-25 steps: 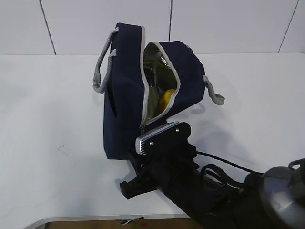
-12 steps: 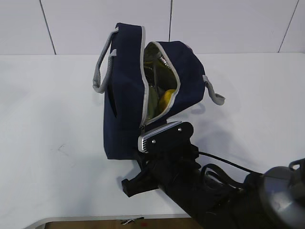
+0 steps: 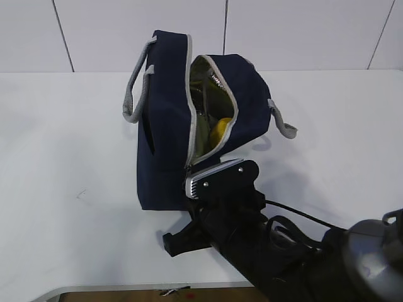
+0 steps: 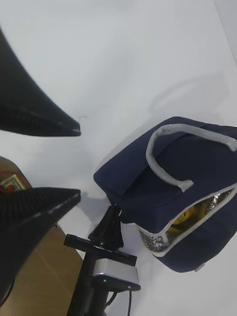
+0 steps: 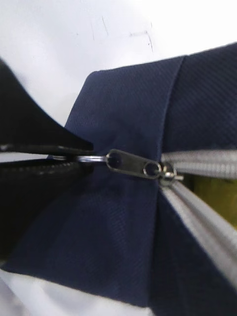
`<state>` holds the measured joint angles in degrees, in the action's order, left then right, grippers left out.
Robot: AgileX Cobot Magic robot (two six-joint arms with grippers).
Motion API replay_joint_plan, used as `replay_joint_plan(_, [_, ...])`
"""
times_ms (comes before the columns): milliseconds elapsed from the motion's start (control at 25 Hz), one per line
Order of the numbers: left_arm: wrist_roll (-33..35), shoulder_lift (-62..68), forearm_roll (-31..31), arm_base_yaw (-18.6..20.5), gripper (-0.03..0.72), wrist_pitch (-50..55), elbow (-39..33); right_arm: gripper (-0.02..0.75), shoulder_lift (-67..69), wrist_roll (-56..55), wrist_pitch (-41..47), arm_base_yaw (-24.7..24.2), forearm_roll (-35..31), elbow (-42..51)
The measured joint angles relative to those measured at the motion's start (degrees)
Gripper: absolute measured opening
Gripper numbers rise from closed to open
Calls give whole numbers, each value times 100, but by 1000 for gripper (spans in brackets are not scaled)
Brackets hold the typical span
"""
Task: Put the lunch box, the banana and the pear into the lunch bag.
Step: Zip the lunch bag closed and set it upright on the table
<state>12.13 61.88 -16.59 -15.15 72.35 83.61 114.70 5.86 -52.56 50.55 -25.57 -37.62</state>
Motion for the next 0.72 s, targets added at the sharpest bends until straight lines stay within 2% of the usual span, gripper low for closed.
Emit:
replay_joint_plan(320, [-17,0,-39,0,262,0,0,17,-402,-8,291,0,0,0])
replay_joint_plan(720, [-26,0,-43,0,262,0,0,17,-1458,340,1704,0,-146,0])
